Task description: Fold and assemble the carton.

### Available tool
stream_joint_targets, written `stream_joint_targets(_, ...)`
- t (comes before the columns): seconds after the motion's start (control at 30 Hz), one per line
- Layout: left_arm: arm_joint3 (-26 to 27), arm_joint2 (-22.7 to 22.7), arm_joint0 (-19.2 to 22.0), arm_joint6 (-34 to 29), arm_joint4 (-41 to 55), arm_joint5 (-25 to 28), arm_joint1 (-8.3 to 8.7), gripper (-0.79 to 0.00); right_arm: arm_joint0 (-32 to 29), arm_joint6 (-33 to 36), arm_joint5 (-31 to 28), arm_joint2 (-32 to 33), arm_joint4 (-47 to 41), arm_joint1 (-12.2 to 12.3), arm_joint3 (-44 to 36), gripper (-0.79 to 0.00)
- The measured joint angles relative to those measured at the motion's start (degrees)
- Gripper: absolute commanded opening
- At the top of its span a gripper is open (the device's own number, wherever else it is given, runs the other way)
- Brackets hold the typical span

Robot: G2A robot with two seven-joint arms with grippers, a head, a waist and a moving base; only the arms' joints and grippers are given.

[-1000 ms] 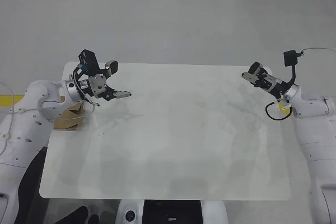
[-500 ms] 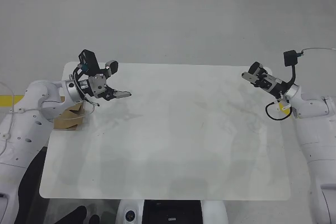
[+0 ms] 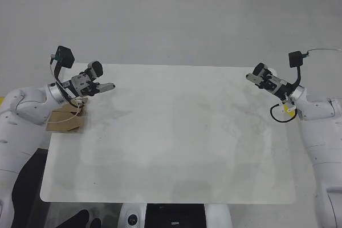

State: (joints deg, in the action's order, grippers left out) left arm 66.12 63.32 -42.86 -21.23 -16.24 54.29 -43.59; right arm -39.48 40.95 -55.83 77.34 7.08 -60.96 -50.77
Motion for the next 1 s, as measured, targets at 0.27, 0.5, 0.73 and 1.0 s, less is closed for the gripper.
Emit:
stream_joint_targets(0.27, -6.0, 5.6, -0.1, -14.0, 14.7, -3.5, 2.42, 0.0, 0.0, 0.0, 0.0, 0.0, 0.0, 0.0, 0.0, 0.0)
stream_joint_targets(0.5, -11.3, 9.6, 0.5, -21.4, 17.2, -6.3, 4.04, 0.0, 0.0, 0.0, 0.0, 0.0, 0.0, 0.0, 0.0, 0.0)
stream_joint_targets(0.73, -17.3, 12.4, 1.8, -25.7, 16.6, -9.3, 5.27, 0.0, 0.0, 0.0, 0.0, 0.0, 0.0, 0.0, 0.0, 0.0)
stream_joint_targets(1.0, -25.1, 14.8, 3.9, -24.0, 11.3, -12.8, 6.48, 0.0, 0.0, 0.0, 0.0, 0.0, 0.0, 0.0, 0.0, 0.0)
